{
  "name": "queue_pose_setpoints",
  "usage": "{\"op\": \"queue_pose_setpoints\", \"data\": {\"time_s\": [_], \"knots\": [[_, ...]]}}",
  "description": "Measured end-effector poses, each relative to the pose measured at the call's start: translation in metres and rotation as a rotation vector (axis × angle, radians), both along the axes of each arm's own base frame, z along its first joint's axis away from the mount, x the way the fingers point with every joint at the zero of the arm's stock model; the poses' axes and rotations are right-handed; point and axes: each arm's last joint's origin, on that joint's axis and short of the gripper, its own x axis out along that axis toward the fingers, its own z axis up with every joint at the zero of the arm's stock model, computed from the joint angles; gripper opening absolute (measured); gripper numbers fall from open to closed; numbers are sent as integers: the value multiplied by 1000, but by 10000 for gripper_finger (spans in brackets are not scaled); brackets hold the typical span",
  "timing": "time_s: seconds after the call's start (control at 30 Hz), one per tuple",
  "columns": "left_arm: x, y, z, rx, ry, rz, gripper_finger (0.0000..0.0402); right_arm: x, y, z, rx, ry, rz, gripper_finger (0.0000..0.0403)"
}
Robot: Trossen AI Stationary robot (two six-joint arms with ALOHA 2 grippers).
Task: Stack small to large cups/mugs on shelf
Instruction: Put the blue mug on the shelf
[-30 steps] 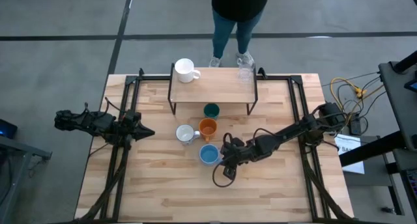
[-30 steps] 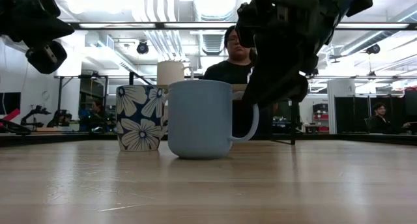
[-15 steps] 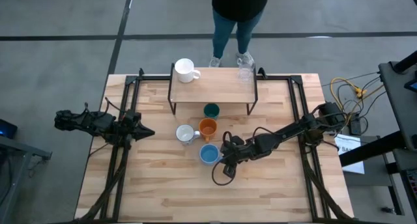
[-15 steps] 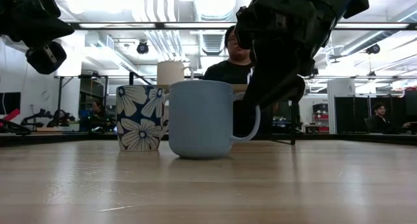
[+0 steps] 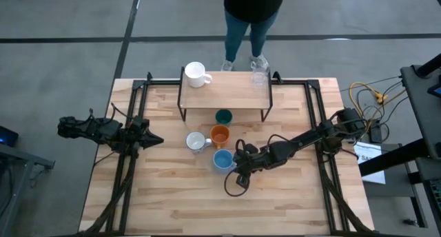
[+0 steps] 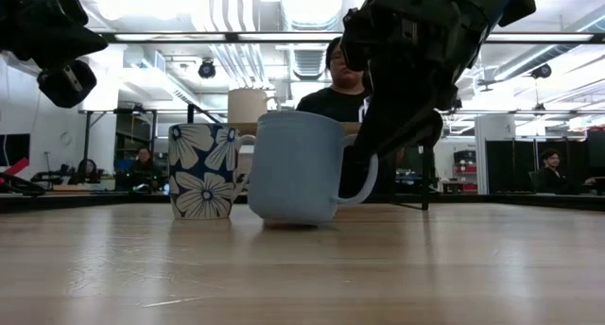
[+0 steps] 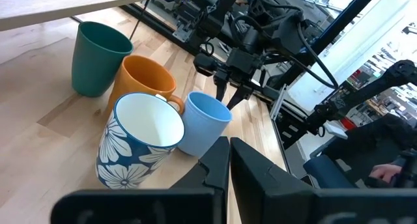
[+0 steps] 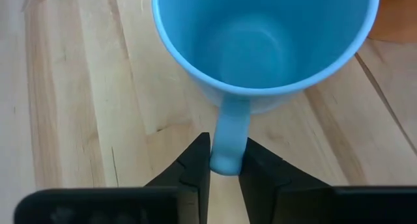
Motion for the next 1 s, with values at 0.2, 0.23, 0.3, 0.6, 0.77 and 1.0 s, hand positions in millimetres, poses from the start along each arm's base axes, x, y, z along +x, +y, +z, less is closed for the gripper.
{"op": "queue_pose_setpoints", "data": {"time_s": [0.2, 0.23, 0.3, 0.6, 0.77, 1.0], "knots": [[0, 0, 0, 0, 0, 0, 0, -2, -3, -1, -15, 28, 0, 68], [0, 0, 0, 0, 0, 0, 0, -2, -4, -2, -17, 36, -1, 71], [0, 0, 0, 0, 0, 0, 0, -3, -5, -2, -22, 46, -2, 78], [0, 0, 0, 0, 0, 0, 0, -5, -13, 6, -39, 48, 20, 97], [0, 0, 0, 1, 1, 0, 0, -4, -18, 6, -33, 54, 22, 93], [0, 0, 0, 1, 1, 0, 0, -4, -21, 6, -46, 54, 36, 78]]}}
